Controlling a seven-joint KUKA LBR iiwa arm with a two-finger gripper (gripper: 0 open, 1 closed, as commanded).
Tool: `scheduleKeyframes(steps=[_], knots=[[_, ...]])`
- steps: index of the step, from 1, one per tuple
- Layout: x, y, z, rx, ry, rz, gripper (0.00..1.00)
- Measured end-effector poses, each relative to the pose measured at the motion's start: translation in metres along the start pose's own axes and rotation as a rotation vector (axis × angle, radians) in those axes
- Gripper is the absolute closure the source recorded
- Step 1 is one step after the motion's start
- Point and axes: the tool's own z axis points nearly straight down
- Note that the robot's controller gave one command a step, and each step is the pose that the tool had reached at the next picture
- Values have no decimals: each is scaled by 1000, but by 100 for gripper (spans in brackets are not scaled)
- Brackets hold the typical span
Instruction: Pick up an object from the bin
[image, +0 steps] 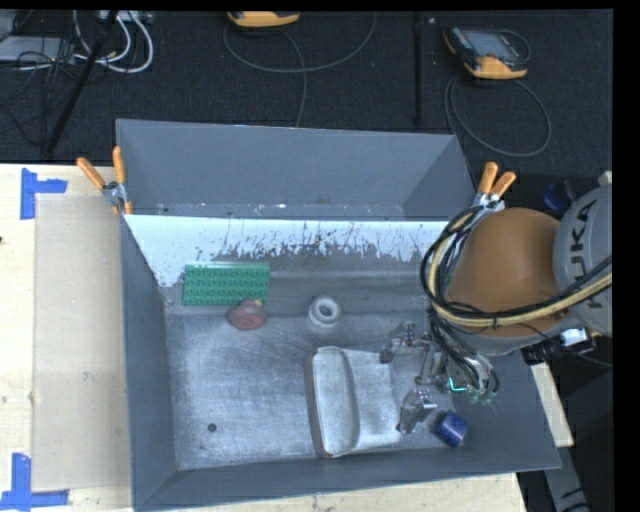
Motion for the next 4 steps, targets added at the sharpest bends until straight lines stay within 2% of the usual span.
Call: scheduleKeyframes(steps=[1, 2, 3, 4], knots=[[-59, 43, 63, 8, -3, -197, 0], [-96, 46, 74, 6, 66, -106, 0], [-97, 46, 74, 5, 60, -106, 100], [-97, 47, 74, 4, 60, -106, 0]])
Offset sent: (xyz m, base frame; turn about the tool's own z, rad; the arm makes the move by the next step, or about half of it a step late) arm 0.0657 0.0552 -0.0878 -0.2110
